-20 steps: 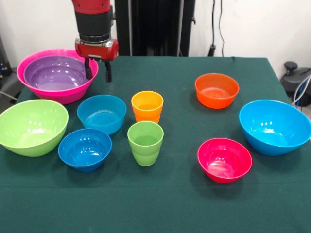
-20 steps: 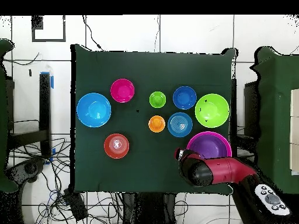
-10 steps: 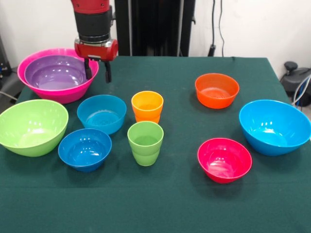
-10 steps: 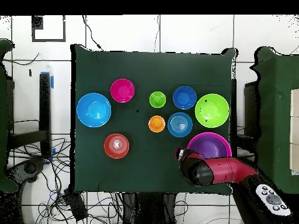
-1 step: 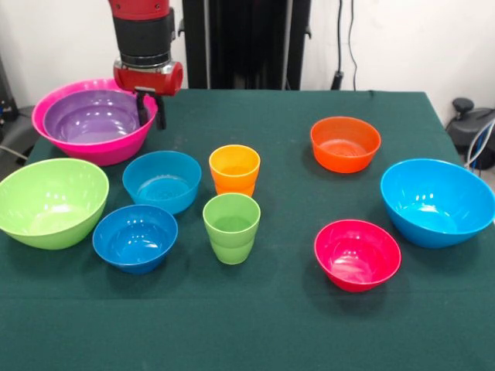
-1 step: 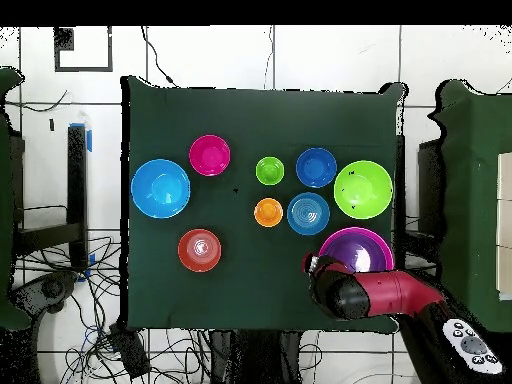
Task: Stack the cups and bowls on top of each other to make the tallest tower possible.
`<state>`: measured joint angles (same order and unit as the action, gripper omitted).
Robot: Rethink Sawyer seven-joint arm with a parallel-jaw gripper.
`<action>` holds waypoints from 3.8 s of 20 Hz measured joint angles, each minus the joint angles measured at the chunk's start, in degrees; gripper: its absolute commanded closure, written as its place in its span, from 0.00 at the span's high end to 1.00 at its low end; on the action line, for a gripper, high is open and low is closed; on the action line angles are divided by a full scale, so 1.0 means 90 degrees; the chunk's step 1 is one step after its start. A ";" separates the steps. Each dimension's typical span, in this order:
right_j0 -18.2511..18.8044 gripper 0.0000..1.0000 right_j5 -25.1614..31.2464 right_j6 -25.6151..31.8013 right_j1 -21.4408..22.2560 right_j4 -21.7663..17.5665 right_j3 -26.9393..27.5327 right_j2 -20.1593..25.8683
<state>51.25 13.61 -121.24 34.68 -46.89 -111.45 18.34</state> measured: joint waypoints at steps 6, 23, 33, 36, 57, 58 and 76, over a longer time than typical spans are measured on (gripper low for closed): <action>-0.0001 0.00 -0.0001 0.0000 0.0140 -0.0004 -0.0001 0.0000; -0.0121 0.00 0.0002 0.0000 0.0227 -0.0006 -0.0044 -0.0026; -0.0648 0.00 0.0002 0.0000 0.0653 0.0117 -0.0206 -0.0154; -0.0791 0.00 0.0002 0.0000 0.0814 0.0256 -0.0267 -0.0160; -0.1689 0.00 0.0262 0.0000 0.1287 0.1663 -0.0382 -0.0159; -0.1722 0.00 0.0297 0.0000 0.1296 0.1700 -0.0383 -0.0159; -0.2258 0.00 0.1553 0.0000 0.2002 0.2650 -0.0399 -0.0112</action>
<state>30.93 27.59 -121.24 52.70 -23.05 -115.04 17.34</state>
